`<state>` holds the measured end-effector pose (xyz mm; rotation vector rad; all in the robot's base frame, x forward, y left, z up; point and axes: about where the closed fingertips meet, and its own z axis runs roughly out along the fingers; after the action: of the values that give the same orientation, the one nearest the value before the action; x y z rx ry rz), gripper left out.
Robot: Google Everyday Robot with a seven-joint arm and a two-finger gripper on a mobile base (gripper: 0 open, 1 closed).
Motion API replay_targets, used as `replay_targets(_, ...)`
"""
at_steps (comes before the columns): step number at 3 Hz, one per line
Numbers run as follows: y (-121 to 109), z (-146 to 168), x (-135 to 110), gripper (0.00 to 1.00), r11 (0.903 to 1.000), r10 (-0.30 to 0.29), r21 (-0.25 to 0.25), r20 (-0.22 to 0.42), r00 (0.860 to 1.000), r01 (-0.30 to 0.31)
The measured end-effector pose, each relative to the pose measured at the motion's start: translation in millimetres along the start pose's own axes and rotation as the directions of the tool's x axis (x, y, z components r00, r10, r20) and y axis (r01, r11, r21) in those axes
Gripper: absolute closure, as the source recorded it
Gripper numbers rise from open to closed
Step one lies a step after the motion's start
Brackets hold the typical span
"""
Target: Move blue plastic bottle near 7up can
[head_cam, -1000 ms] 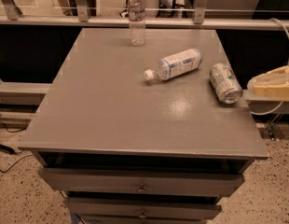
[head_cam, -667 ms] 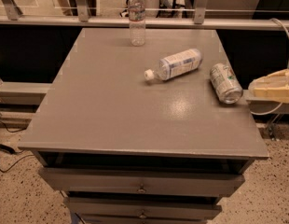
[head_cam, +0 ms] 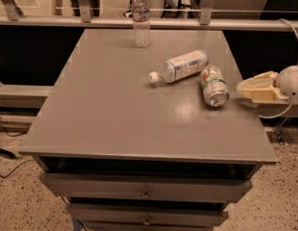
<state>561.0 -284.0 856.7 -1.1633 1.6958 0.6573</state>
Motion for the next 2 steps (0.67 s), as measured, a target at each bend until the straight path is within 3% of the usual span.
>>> replay_targets(2,2.3,-7.0,2.1,1.00,0.9998,0.006,0.022,-0.006,1.000,-0.006)
